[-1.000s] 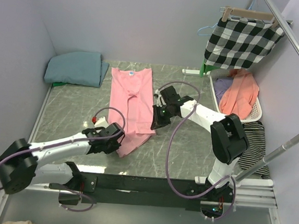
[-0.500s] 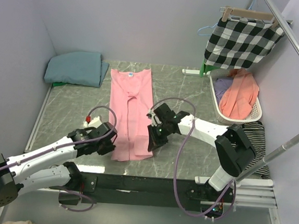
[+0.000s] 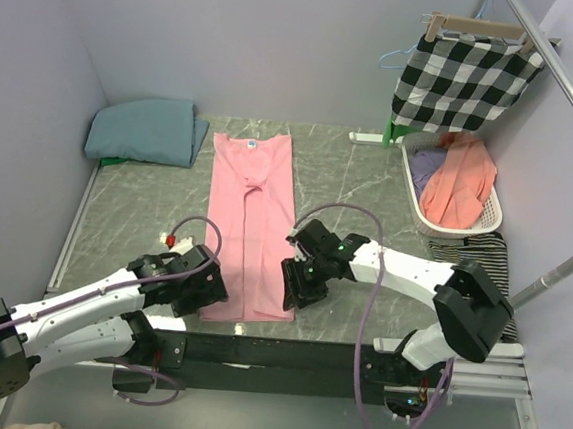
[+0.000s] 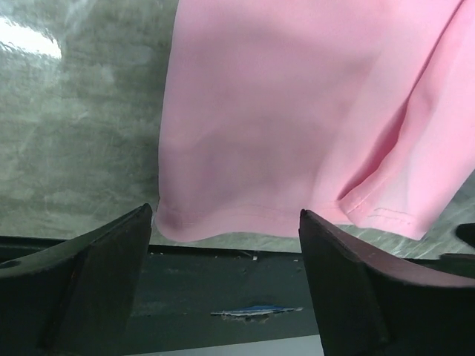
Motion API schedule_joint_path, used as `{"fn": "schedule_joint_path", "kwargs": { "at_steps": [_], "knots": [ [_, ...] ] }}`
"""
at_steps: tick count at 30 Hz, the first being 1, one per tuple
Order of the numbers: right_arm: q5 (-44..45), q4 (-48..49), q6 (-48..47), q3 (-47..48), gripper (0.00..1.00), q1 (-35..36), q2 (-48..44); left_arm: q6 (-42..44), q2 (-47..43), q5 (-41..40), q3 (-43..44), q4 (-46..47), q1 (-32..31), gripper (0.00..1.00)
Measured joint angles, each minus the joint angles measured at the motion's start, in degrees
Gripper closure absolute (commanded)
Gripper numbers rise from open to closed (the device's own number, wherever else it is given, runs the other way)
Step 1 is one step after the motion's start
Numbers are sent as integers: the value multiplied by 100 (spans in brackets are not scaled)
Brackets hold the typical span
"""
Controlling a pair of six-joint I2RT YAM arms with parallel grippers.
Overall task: Fold and stack the t-shirts
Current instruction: Grab the bottom of the folded rectangular tshirt with both arms
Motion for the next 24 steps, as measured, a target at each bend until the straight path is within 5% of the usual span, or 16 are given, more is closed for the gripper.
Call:
{"fn": "schedule_joint_path", "kwargs": {
  "at_steps": [10,12,18,24],
  "knots": [
    [540,295,304,-85,49,-7,-83,-356,-295,168,-579,72,-188,26],
    [601,389,356,-114,53,-7,-17,-426,-317,166,-623,72,-212,42],
    [669,717,518,-258,55,-13,61,-605,-302,122,-745,190,-243,65],
    [586,907,660,-398,51,-26,247,-743,-195,70,-789,426,-269,63]
  ]
}}
